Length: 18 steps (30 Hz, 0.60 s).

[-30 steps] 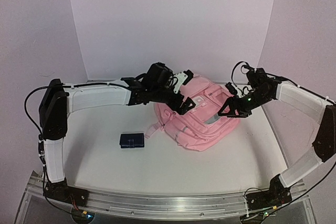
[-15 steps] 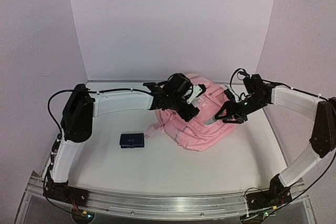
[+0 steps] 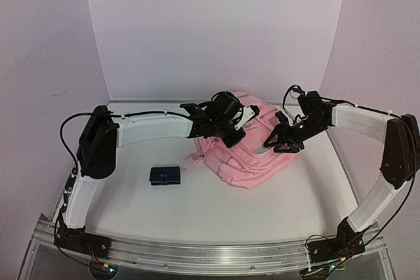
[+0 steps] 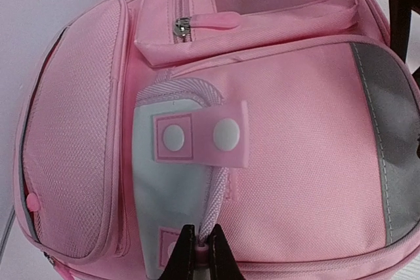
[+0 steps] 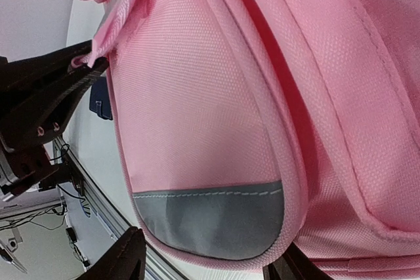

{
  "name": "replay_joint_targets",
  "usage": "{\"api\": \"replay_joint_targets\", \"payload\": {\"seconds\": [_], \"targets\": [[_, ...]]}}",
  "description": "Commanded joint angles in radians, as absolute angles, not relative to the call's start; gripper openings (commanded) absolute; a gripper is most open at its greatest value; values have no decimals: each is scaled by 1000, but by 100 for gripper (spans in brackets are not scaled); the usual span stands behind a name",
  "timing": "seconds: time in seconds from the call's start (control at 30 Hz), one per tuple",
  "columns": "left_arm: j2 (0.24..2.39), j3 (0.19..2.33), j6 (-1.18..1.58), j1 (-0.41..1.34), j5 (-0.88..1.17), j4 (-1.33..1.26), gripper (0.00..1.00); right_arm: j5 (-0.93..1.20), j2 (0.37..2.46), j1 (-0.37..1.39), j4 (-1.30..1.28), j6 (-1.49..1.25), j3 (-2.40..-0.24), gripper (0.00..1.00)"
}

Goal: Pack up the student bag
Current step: Adjust the student bag at the center of the board.

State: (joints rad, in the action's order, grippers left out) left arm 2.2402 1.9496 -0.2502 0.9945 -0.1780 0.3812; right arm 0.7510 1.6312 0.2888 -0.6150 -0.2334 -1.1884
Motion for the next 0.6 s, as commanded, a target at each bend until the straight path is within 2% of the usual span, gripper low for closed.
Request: {"api": "replay_joint_targets", "payload": {"seconds": [0.0, 0.13, 0.27, 0.37, 0.57], "targets": [[2180, 1922, -243, 982, -95, 354, 0, 747, 1656, 304, -581, -241, -1247, 60], [2126, 1867, -219, 988, 53, 317, 0, 683, 1669, 304, -584, -232, -1248, 48], [2072, 1824, -179, 988, 98, 292, 0, 655, 1656, 304, -593, -207, -1221, 24], [2039, 1801, -146, 988, 106, 279, 0, 622, 1638, 304, -616, -175, -1207, 0], [1982, 1772, -52, 958, 94, 279, 0, 540, 1603, 304, -697, -68, -1167, 0]]}}
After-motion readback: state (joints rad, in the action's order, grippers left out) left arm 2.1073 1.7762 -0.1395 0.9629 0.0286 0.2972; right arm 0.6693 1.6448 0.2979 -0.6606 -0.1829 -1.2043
